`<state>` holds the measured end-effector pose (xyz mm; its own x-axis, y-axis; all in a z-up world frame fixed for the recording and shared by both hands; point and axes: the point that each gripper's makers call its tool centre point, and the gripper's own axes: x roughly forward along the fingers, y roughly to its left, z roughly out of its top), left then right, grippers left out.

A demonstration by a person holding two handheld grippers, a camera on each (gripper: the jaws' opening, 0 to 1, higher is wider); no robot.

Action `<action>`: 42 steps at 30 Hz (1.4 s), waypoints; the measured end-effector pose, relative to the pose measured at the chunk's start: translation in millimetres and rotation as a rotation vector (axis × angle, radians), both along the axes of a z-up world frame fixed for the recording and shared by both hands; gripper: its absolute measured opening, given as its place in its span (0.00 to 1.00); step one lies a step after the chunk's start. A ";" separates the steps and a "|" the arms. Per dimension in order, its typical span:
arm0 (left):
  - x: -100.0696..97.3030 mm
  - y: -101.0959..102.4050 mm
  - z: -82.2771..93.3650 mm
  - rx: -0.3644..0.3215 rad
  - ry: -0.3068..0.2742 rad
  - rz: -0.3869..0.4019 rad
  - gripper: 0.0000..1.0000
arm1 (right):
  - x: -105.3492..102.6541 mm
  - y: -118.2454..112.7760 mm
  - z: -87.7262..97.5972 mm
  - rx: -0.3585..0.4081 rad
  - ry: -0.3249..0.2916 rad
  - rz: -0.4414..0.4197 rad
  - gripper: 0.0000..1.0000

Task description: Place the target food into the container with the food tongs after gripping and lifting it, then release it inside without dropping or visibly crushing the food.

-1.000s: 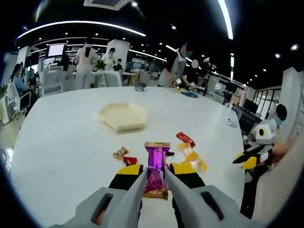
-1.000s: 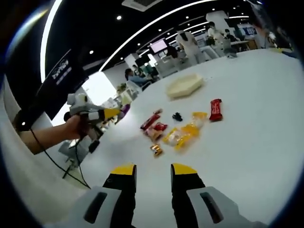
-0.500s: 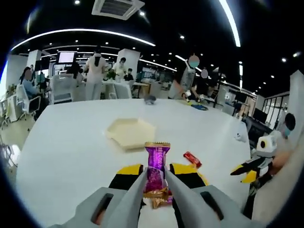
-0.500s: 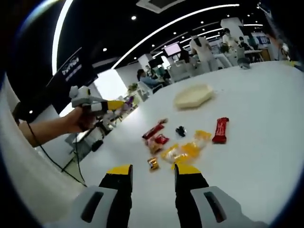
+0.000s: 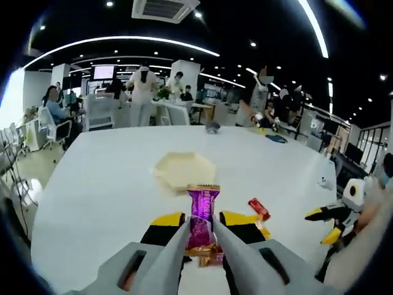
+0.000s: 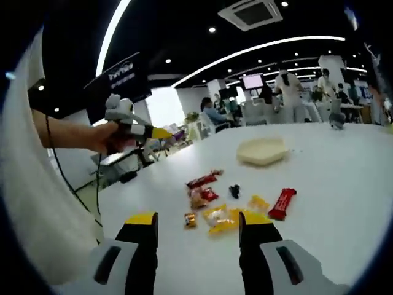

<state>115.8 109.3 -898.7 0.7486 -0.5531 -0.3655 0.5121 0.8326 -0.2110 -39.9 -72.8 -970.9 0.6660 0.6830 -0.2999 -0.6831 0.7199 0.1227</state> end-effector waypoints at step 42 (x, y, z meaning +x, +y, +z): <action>46.4 -27.8 -5.8 -0.059 -0.056 -0.100 0.20 | 42.7 39.5 41.6 0.060 0.040 -0.060 0.60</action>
